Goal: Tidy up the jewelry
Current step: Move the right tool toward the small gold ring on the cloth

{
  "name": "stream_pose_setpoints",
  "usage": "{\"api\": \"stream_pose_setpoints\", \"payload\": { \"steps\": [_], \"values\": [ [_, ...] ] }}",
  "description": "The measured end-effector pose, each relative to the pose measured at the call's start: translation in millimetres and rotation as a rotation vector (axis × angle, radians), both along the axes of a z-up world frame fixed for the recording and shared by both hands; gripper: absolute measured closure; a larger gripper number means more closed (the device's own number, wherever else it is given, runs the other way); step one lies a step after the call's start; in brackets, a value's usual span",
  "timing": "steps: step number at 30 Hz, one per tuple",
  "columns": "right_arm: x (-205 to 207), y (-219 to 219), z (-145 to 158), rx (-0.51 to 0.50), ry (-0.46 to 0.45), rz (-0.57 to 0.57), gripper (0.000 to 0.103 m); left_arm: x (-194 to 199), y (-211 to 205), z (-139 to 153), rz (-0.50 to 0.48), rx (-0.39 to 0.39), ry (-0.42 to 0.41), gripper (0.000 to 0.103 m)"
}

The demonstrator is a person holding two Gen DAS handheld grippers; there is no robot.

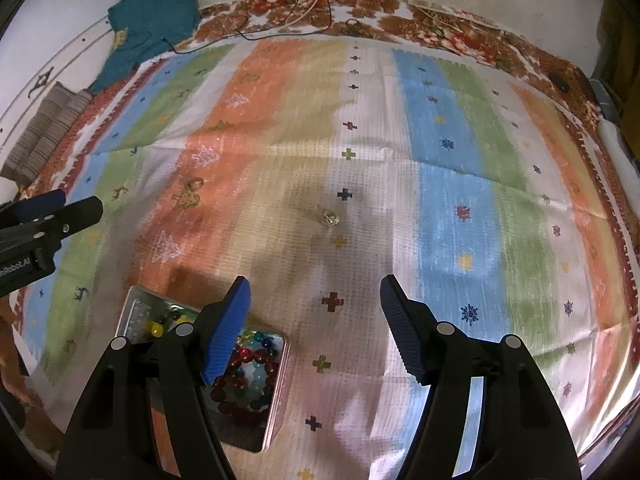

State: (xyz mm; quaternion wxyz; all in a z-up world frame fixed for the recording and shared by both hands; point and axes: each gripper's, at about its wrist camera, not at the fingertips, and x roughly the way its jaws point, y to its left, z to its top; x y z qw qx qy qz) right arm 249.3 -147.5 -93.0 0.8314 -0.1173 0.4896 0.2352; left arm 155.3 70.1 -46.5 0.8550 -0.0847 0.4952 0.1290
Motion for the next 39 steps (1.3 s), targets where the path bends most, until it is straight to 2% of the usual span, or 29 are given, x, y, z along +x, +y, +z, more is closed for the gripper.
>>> {"api": "stream_pose_setpoints", "payload": {
  "steps": [9, 32, 39],
  "values": [
    [14.5, 6.7, -6.5, -0.011, 0.019, -0.005, 0.036, 16.2, -2.3, -5.3, -0.025, 0.006, 0.018, 0.028],
    [54.8, 27.0, -34.1, -0.067, 0.074, -0.009, 0.036, 62.3, 4.1, -42.7, -0.068, 0.015, 0.12, 0.028],
    [64.3, 32.5, -50.3, -0.096, 0.101, -0.012, 0.036, 74.2, 13.9, -57.0, -0.047, 0.021, 0.155, 0.028]
  ]
}}
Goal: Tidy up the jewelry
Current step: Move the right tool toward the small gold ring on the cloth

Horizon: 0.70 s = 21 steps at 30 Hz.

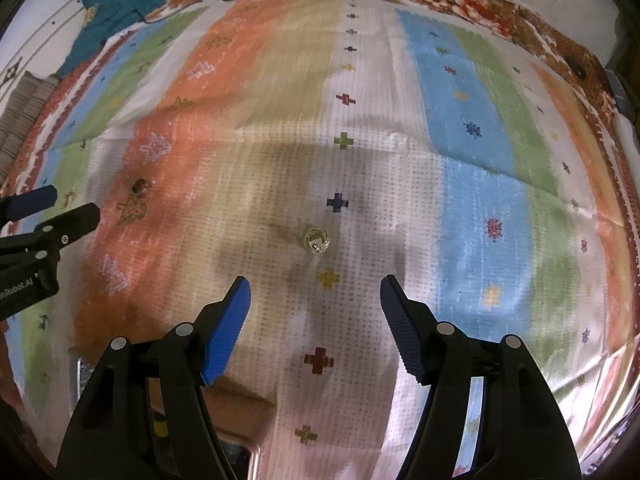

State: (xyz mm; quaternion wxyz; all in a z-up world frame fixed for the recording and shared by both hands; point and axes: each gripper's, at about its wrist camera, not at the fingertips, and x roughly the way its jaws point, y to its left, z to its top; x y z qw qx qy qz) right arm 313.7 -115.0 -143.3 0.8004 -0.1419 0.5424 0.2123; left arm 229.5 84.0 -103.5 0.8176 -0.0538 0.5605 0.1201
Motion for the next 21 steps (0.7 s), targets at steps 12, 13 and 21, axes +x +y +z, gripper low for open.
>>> {"api": "stream_pose_setpoints", "payload": {
  "steps": [12, 13, 21],
  "values": [
    [15.6, 7.9, -14.1, -0.025, 0.017, 0.0, 0.036, 19.6, 8.8, -22.9, -0.007, -0.071, 0.048, 0.029],
    [16.8, 8.6, -15.1, -0.025, 0.019, 0.0, 0.036, 21.4, 7.8, -24.7, -0.011, -0.072, 0.051, 0.03],
    [27.6, 17.3, -27.6, -0.043, 0.048, 0.0, 0.036, 37.4, 11.6, -40.4, -0.037, -0.078, 0.088, 0.044]
  ]
}}
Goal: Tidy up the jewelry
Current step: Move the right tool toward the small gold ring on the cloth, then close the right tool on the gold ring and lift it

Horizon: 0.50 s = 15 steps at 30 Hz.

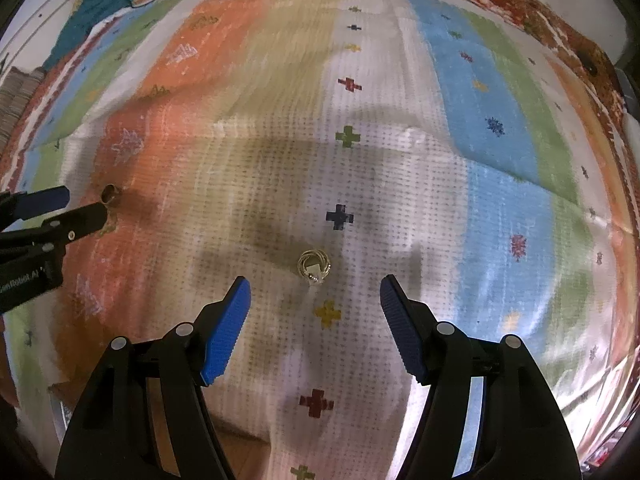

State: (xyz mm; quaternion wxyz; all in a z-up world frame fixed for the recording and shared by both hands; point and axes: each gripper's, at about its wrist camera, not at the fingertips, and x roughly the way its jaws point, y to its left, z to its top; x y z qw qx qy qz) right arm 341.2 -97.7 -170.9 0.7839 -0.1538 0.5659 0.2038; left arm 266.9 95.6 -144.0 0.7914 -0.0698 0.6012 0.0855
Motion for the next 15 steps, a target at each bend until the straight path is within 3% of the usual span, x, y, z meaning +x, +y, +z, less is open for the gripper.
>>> {"api": "stream_pose_setpoints", "payload": {
  "steps": [9, 15],
  "values": [
    [11.8, 3.6, -12.7, -0.002, 0.031, -0.012, 0.043, 12.9, 2.7, -15.7, -0.011, 0.014, 0.02, 0.048],
    [19.8, 9.1, -17.0, -0.009, 0.036, -0.018, 0.049, 19.5, 2.2, -20.8, -0.032, 0.013, 0.017, 0.062]
  ]
}}
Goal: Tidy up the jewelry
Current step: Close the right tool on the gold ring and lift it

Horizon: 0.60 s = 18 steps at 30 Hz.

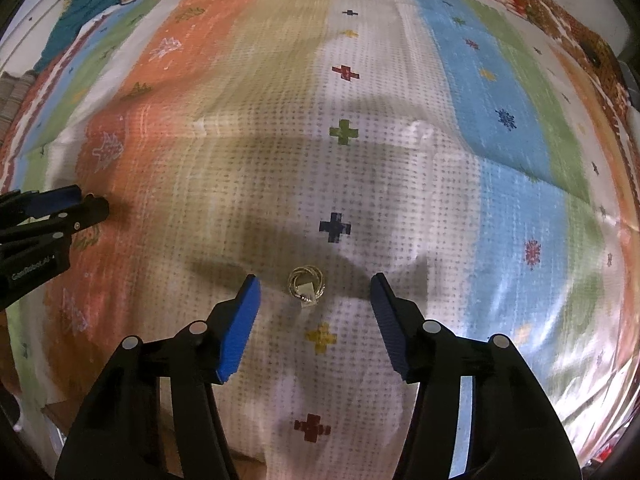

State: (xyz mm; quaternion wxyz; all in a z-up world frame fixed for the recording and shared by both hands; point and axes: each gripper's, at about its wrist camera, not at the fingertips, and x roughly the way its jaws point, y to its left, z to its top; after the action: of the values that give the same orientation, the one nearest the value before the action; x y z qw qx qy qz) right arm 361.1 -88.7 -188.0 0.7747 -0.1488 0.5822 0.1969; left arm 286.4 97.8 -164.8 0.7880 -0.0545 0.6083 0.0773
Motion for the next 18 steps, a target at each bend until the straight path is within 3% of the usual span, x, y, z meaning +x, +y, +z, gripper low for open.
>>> {"api": "stream_pose_setpoints", "payload": {
  "steps": [5, 9, 18],
  "values": [
    [5.7, 6.4, -0.6, -0.014, -0.002, 0.003, 0.068, 4.9, -1.3, -0.5, -0.014, 0.008, -0.007, 0.084],
    [6.3, 6.0, -1.7, -0.007, -0.002, 0.01, 0.086, 6.8, -5.9, -2.8, -0.043, 0.051, -0.012, 0.084],
    [2.7, -8.1, 3.3, 0.041, -0.004, 0.022, 0.087, -1.0, -7.1, 3.7, -0.034, 0.041, -0.015, 0.084]
  ]
}}
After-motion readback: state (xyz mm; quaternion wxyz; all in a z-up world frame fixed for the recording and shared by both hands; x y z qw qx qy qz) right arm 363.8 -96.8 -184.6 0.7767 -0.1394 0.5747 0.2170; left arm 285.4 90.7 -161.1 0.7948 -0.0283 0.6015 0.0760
